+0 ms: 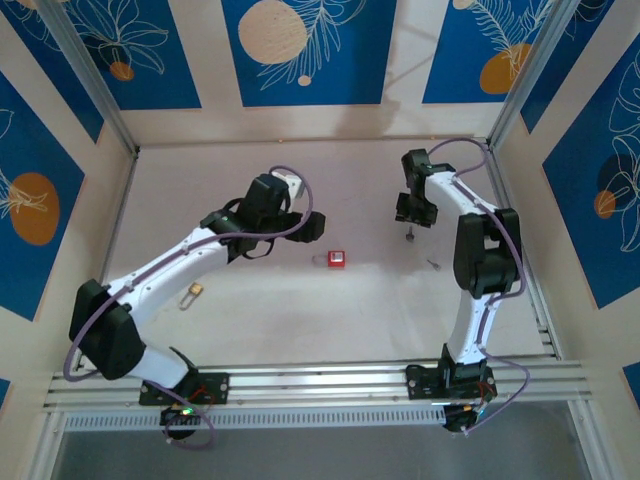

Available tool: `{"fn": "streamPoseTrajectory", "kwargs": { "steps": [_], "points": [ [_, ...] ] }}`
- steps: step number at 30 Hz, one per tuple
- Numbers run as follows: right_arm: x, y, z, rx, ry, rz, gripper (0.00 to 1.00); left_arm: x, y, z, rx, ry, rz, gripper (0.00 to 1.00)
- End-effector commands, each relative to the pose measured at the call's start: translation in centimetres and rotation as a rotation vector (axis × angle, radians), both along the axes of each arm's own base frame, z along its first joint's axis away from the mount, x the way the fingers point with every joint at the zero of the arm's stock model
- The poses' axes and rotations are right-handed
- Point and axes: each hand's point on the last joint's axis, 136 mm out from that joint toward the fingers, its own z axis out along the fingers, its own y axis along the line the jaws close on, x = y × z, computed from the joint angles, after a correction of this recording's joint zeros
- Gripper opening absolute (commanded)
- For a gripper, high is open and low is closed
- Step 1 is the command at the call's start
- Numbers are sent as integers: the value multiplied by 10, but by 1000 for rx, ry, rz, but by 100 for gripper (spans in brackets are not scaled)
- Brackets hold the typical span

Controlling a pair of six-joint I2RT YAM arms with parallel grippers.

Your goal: Unlock with the key

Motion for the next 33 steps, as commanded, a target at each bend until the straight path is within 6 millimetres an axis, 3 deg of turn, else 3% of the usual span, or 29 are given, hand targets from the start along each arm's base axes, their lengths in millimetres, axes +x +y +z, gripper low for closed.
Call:
{"fn": "streamPoseTrajectory", "kwargs": {
  "steps": [1,6,22,33],
  "points": [
    [-4,-1,-1,-11,32,14,46,-5,-5,-1,16,5,-48,90],
    [-13,11,-8,44,48,56,46,-10,-5,-14,18,26,-61,90],
    [-45,16,-22,31,114,115,38,-18,-10,-8,-14,33,-106,89],
    [-42,11,-13,-24,89,119,30,-19,-9,-7,-10,25,-105,89]
  ]
}}
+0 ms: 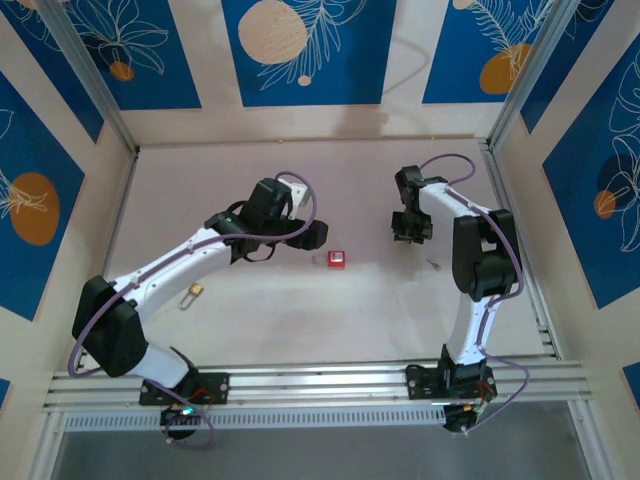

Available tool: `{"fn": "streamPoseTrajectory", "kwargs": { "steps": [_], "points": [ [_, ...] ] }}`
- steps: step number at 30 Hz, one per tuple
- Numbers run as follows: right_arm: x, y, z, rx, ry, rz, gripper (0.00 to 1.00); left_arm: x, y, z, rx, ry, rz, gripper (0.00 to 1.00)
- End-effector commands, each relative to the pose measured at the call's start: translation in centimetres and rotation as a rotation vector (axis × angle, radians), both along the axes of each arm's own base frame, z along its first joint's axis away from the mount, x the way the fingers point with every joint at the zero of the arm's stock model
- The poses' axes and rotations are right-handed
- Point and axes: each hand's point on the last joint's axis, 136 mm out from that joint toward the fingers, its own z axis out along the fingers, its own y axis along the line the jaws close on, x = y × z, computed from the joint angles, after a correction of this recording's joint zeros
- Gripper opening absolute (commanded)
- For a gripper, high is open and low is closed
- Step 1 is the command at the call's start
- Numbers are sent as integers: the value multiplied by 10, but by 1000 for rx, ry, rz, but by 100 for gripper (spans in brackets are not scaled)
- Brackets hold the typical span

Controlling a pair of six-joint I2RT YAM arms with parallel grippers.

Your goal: Unlock with the key

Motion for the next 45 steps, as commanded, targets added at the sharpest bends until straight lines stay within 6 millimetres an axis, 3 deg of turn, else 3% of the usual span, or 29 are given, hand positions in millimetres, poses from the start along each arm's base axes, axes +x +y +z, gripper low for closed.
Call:
{"fn": "streamPoseTrajectory", "kwargs": {
  "steps": [1,5,20,30,45],
  "points": [
    [-1,0,13,-34,-14,25,30,-7,0,7,-4,-25,-27,89],
    [-3,3,13,-118,-6,71,36,-7,0,8,-8,-24,-29,89],
    [1,5,-4,-329,82,253,34,-8,-2,7,-16,-18,-39,88],
    [1,-6,-8,-402,88,241,33,-9,-5,5,-21,-5,-43,88],
    [8,-1,-10,-370,41,244,14,-11,-7,6,-32,0,-51,87]
  ]
}}
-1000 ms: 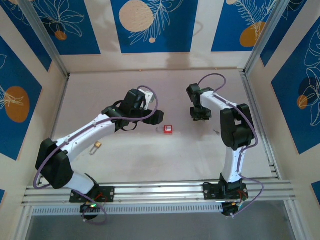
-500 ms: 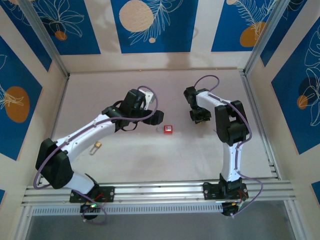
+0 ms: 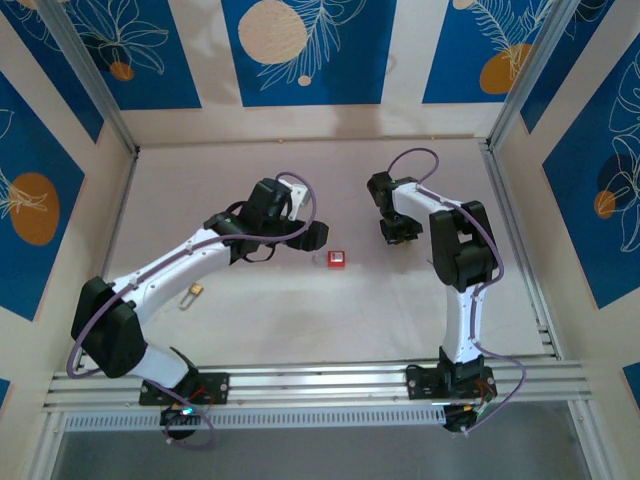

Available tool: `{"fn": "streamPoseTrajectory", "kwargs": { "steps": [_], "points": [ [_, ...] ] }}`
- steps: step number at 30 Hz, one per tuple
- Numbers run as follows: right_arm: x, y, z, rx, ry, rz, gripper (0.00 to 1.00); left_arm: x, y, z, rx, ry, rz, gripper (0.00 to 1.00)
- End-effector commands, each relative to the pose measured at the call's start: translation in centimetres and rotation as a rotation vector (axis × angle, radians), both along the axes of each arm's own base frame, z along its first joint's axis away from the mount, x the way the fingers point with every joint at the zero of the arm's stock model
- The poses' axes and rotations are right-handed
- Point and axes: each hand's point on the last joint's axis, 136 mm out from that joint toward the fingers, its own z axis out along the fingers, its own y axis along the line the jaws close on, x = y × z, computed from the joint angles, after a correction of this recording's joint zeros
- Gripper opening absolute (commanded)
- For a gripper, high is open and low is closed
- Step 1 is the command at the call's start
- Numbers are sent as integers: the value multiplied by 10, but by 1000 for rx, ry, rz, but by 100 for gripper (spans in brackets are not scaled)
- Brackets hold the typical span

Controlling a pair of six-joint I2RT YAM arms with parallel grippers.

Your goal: Unlock with the key

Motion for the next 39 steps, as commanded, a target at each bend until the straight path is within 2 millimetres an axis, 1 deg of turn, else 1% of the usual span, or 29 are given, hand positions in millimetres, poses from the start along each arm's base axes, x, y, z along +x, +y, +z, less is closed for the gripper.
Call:
{"fn": "streamPoseTrajectory", "kwargs": {
  "steps": [1,6,9,14,18,24,28,30,33,34,36,39],
  "points": [
    [-2,2,0,4,-4,4,12,-6,-2,5,-15,-10,-26,87],
    [-1,1,6,-3,-31,-1,4,-6,-3,6,-17,-11,-28,87],
    [0,1,12,-6,-47,-3,2,-6,-2,5,-16,-12,-28,87],
    [1,8,32,8,-104,1,0,-6,-3,5,-16,-13,-30,88],
    [-1,17,51,52,-148,-1,0,-6,-4,5,-24,-18,-35,87],
    [-3,39,77,139,-184,26,0,-10,-10,11,-58,-52,-84,88],
    [-7,58,100,192,-218,57,0,-19,-18,20,-115,-123,-162,89],
    [-9,65,110,215,-233,67,0,-33,-27,25,-119,-193,-256,90],
    [-13,78,124,256,-257,82,0,-53,-35,22,-54,-341,-362,93],
    [-15,82,129,276,-267,87,0,-58,-34,16,-14,-392,-368,95],
    [-18,90,136,313,-275,98,0,-61,-34,11,27,-480,-369,97],
    [-22,98,146,350,-291,118,0,-63,-34,13,28,-572,-350,98]
  ]
}}
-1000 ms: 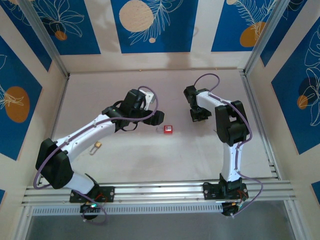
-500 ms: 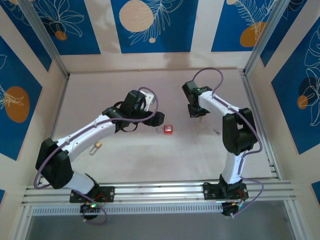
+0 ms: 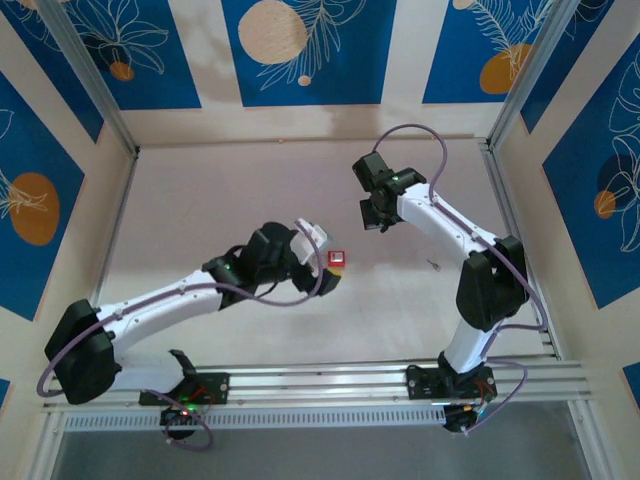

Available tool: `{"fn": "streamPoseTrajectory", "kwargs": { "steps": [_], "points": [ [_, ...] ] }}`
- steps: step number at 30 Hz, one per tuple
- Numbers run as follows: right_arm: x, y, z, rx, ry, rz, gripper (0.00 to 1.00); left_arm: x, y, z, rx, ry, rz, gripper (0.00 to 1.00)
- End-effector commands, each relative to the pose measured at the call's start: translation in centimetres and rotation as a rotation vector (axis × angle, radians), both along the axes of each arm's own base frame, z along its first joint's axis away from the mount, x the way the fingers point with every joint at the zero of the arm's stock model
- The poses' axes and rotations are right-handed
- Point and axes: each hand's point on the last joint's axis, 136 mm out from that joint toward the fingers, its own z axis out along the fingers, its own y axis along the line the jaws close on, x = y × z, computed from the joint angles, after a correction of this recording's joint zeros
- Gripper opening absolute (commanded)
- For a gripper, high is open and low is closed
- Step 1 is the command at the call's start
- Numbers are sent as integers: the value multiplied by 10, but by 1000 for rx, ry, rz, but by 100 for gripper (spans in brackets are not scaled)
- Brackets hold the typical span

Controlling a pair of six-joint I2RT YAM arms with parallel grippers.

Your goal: Unlock with the key

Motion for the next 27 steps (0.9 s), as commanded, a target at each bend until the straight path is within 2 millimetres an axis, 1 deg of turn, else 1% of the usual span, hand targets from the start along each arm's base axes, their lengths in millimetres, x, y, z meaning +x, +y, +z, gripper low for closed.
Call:
{"fn": "streamPoseTrajectory", "kwargs": {
  "steps": [1,4,6,9,11,13,15,17,23,24,27],
  "points": [
    [-7,13,21,77,-15,13,0,12,-1,25,-53,-223,20,98],
    [-11,20,28,90,-30,34,0,10,-5,32,-148,-340,-5,97],
    [-13,24,33,104,-40,45,0,11,-7,28,-168,-391,2,97],
    [-18,31,41,140,-48,64,0,12,-16,15,-167,-454,-20,97],
    [-23,37,46,169,-52,80,0,13,-22,7,-174,-501,-30,95],
    [-30,43,51,192,-56,100,0,14,-29,5,-179,-569,-52,92],
    [-36,46,55,203,-57,115,0,21,-32,3,-181,-589,-26,92],
    [-43,49,57,217,-54,124,0,24,-38,-2,-178,-602,-40,92],
    [-66,62,65,325,-37,145,0,33,-58,-5,-258,-561,-43,82],
    [-69,64,67,344,-35,148,0,34,-60,-6,-272,-556,-41,80],
    [-77,68,70,383,-31,160,0,39,-61,0,-371,-530,-5,77]
  ]
}}
